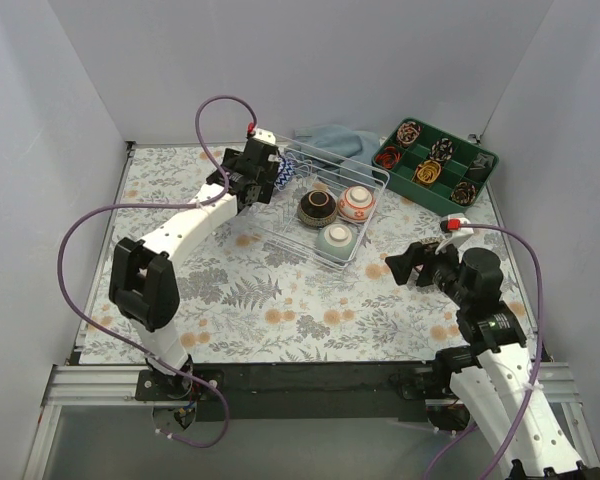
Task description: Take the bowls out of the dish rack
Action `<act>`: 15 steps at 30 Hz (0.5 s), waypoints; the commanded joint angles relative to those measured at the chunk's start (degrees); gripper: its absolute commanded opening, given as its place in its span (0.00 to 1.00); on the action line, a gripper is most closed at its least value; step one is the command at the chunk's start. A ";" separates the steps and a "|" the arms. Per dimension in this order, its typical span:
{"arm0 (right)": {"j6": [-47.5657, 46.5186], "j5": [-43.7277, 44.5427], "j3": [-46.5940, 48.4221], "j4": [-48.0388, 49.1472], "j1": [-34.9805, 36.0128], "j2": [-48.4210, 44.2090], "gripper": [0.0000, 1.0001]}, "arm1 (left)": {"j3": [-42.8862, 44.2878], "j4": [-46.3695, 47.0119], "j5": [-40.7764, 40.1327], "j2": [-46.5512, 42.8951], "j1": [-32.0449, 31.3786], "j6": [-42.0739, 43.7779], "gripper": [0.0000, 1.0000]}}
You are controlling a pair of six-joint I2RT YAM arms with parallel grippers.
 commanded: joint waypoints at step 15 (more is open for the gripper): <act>11.26 -15.38 4.87 22.06 5.61 17.27 0.88 | -13.51 12.96 14.75 -27.78 0.29 -18.63 0.08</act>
